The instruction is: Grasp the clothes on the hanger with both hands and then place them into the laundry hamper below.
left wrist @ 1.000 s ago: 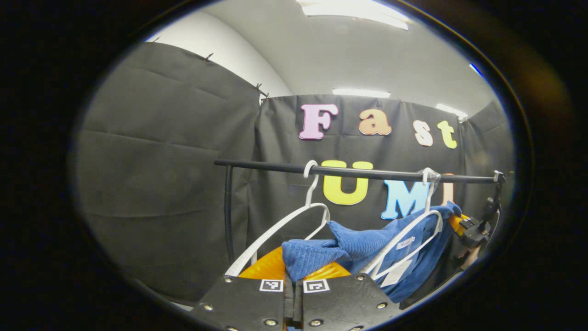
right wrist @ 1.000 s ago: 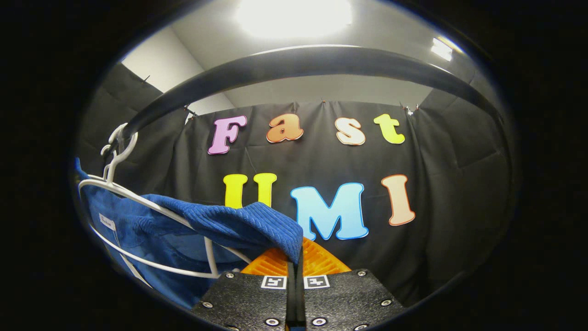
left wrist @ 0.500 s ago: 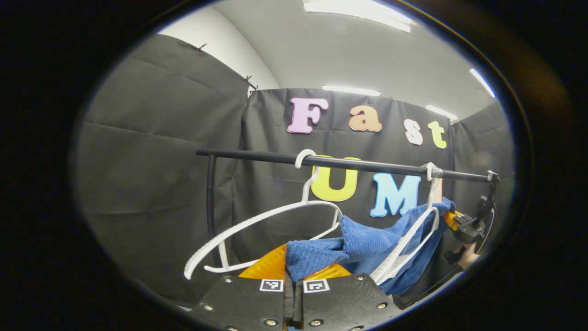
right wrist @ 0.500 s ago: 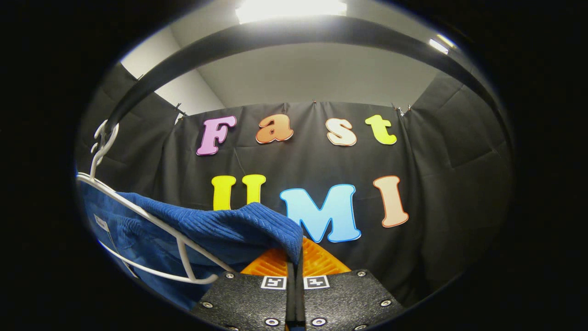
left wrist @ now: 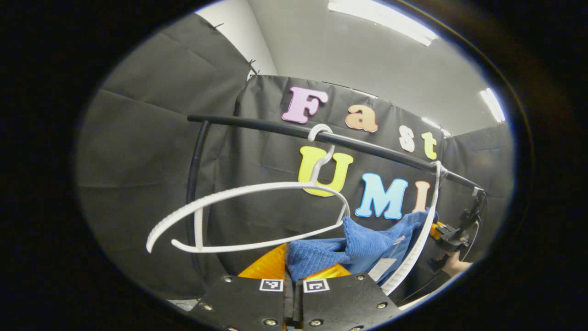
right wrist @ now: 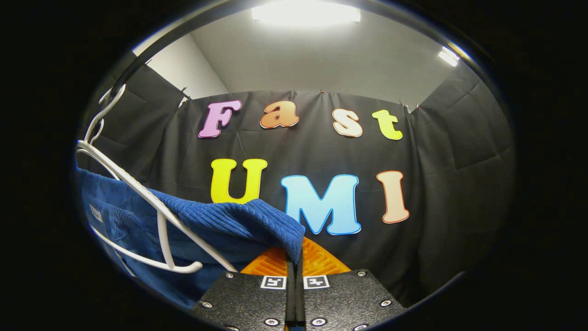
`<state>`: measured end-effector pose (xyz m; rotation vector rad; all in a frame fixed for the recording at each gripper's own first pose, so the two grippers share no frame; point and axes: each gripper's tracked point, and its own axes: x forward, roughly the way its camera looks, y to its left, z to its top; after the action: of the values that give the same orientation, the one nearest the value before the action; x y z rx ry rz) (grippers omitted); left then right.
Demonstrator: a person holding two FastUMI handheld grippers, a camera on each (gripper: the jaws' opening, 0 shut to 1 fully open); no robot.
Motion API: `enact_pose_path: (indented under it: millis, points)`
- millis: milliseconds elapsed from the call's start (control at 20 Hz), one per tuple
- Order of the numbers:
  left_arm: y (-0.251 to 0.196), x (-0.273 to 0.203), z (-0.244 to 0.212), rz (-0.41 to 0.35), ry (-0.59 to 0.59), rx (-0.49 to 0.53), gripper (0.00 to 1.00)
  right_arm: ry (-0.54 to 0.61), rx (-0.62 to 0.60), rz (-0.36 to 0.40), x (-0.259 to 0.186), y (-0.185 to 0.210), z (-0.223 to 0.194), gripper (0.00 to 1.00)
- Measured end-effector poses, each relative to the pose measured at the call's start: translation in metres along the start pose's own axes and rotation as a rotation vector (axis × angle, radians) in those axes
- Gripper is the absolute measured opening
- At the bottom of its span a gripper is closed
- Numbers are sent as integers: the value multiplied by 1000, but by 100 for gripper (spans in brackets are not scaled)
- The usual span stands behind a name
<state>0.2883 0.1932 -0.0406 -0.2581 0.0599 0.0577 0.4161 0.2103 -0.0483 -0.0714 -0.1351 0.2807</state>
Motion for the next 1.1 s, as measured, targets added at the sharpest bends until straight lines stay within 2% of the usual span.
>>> enact_pose_path:
  millis: [350,750,1100]
  points:
    - [4,7,-31,4,33,-30,1,7,-16,-31,4,-3,-6,0]
    - [9,17,-78,31,97,-75,1,90,-17,-36,0,-3,-11,0]
    - [30,-21,-123,82,145,-231,1,97,-98,0,3,-5,-17,0]
